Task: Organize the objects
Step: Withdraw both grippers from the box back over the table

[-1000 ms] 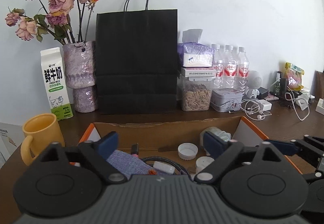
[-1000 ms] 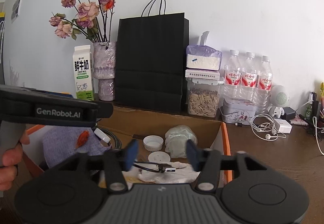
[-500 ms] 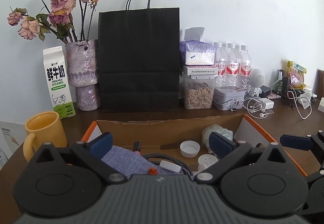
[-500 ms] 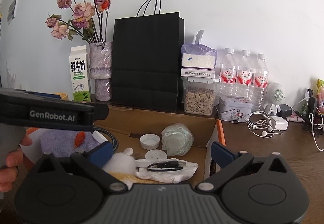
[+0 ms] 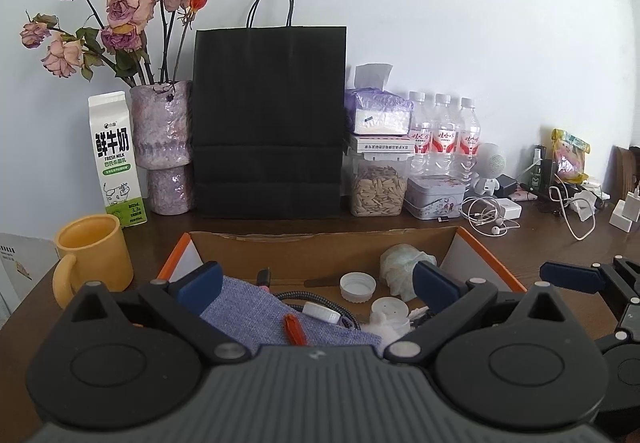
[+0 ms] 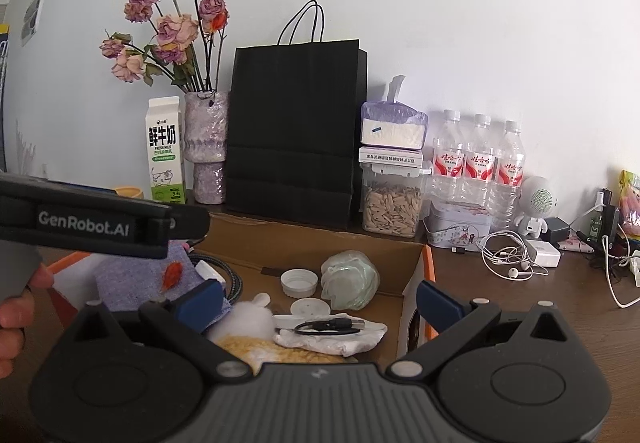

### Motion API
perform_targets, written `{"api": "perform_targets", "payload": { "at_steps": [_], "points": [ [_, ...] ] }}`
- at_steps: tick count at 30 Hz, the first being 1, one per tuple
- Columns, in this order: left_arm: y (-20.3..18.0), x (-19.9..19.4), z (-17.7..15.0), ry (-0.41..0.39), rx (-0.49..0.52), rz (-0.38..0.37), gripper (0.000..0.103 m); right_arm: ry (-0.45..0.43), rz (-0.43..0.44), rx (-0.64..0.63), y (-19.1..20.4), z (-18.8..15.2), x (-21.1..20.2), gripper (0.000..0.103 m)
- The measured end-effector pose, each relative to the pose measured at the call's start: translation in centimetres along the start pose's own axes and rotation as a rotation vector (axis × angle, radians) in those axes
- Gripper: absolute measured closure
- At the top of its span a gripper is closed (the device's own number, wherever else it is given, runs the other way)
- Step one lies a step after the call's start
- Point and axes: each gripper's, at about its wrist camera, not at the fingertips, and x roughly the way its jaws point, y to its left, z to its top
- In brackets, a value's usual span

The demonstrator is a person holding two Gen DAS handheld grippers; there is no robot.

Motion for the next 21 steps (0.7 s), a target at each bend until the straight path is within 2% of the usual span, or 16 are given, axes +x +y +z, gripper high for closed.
{"api": "perform_targets", "payload": {
  "at_steps": [9,21],
  "points": [
    [0.1,-3.9,-1.9,0.037,-0.044,0.021,0.000,-0.008,0.007,-0.003,-0.4,-1.1,-3.5,0.000],
    [-1.1,-7.9,-4.7,0.137,-0.024,0.057,0.000,0.017,0.019,-0.030,-0.5,-4.1,-8.8,0.000]
  ]
}}
